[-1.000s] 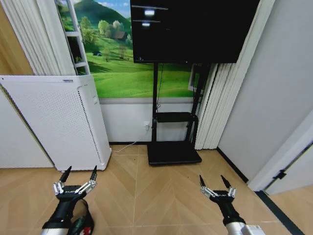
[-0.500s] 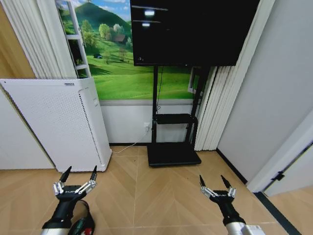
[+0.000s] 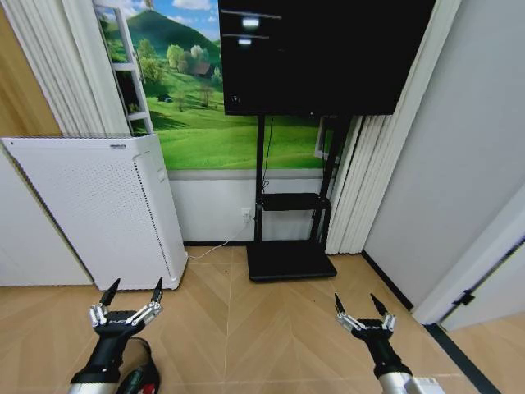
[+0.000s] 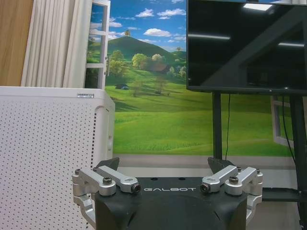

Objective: Pick up the trash bin and place the garbage on the floor into it.

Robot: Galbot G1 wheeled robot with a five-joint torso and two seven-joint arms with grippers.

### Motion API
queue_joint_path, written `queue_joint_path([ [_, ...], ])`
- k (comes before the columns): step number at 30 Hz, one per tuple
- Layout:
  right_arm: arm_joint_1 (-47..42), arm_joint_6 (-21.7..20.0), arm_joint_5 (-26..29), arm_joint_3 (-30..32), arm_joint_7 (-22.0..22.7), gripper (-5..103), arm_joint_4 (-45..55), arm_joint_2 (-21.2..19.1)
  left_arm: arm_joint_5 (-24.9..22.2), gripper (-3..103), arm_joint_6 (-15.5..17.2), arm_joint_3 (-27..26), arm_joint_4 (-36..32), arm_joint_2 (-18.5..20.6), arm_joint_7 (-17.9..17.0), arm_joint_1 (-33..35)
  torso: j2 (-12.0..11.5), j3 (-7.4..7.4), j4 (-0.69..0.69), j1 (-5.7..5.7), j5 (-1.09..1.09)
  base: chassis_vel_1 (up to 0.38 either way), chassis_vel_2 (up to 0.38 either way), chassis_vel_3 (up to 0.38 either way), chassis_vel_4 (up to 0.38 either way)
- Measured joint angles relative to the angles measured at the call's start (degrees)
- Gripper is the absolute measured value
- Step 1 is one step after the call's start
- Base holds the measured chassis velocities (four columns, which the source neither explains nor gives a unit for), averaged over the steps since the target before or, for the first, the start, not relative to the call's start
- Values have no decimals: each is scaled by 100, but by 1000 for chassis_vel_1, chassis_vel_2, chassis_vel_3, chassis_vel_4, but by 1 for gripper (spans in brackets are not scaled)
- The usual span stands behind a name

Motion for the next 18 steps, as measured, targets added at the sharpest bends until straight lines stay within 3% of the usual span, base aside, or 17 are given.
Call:
queue_joint_path([
  [18,0,0,0,0,0,100,0,0,0,100,0,0,0,0,0,0,439,277,0,162,0,0,0,0,0],
])
